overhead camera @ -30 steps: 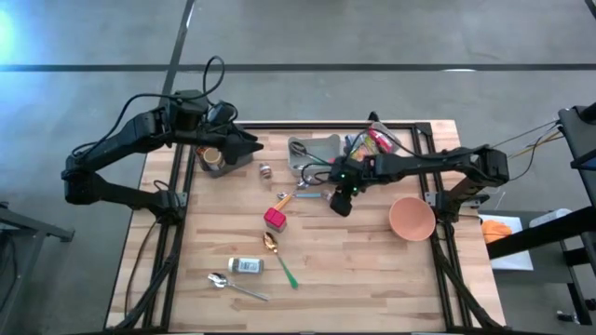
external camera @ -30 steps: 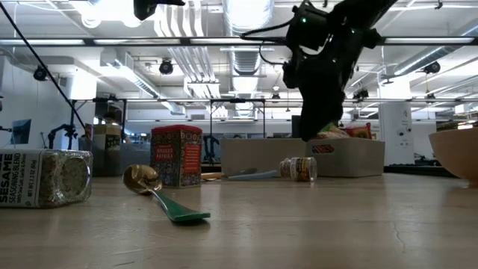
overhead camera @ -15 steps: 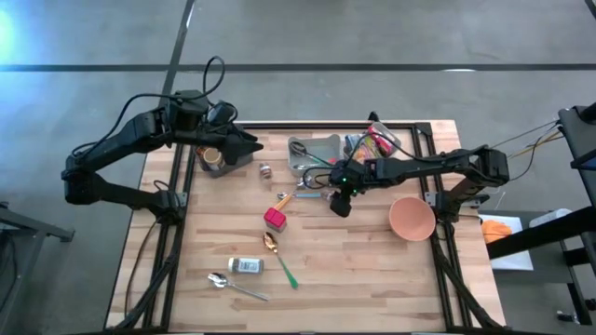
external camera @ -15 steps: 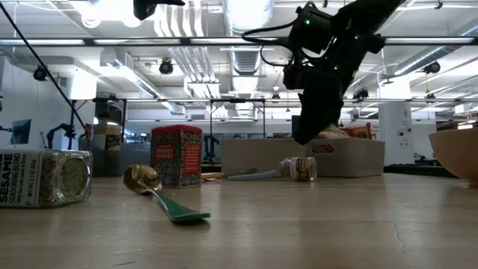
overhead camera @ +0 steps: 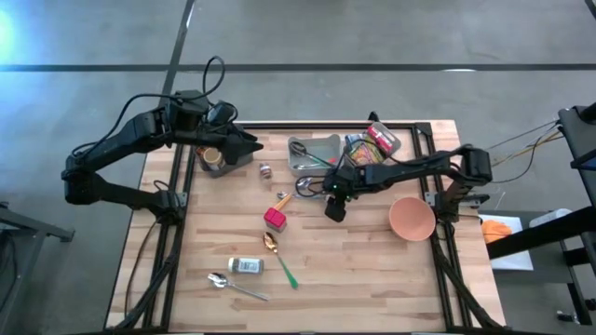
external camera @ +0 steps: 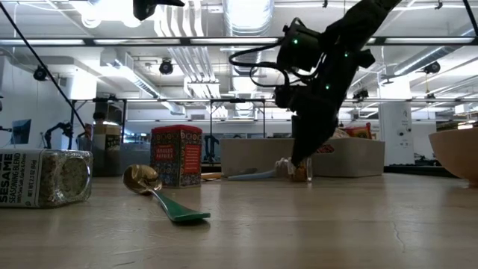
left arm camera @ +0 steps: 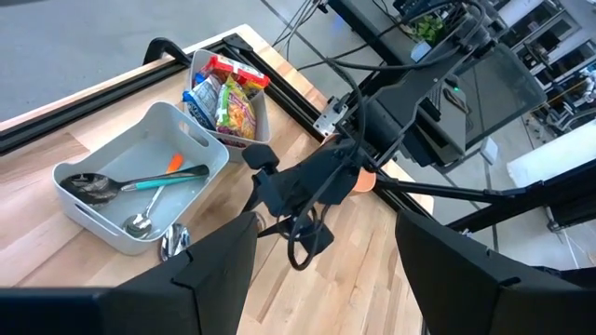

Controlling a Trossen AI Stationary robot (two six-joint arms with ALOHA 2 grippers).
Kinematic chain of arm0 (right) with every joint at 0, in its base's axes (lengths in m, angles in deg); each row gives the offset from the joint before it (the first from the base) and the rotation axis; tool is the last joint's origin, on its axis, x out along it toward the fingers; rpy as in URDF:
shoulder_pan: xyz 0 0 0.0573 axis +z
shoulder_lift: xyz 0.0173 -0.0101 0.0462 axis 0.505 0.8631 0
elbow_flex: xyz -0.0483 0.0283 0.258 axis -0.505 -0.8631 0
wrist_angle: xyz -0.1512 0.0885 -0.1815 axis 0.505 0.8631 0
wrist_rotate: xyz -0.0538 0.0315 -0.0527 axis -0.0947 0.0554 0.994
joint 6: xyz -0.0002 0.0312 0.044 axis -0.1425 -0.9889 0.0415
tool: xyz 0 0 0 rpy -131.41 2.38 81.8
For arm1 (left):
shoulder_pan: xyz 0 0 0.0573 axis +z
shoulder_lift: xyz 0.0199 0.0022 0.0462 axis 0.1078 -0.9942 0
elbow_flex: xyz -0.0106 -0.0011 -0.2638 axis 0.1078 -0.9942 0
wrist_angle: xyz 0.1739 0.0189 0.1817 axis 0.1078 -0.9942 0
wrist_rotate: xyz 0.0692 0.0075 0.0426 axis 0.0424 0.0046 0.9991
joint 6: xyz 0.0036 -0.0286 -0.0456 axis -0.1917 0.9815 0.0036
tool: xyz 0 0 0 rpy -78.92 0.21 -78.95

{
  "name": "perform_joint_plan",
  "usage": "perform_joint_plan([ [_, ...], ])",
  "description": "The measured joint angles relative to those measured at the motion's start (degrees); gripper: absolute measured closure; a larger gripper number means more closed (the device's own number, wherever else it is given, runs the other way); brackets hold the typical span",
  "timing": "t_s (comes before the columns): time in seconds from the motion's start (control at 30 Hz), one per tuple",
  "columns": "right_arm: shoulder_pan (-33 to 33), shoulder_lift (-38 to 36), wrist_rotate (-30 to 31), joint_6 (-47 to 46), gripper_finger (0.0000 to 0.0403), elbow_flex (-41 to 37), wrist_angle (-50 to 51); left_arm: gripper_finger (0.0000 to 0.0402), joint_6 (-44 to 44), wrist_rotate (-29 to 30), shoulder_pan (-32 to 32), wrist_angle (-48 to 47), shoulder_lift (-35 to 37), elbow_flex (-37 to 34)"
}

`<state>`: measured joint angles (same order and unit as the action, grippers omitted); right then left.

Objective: Pick & Place Food Item
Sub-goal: Put the brown seasoning bottle into the black bin

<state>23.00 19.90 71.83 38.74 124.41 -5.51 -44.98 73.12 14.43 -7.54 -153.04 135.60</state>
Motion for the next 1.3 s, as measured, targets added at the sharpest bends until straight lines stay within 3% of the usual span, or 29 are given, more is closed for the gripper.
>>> perform_joint_plan([
  [1.3,1.42,0.82,-1.56,2.72,0.0211,-0.26,2.07,0.0142,0.39,0.0,0.0,0.0,-0.12,0.0],
])
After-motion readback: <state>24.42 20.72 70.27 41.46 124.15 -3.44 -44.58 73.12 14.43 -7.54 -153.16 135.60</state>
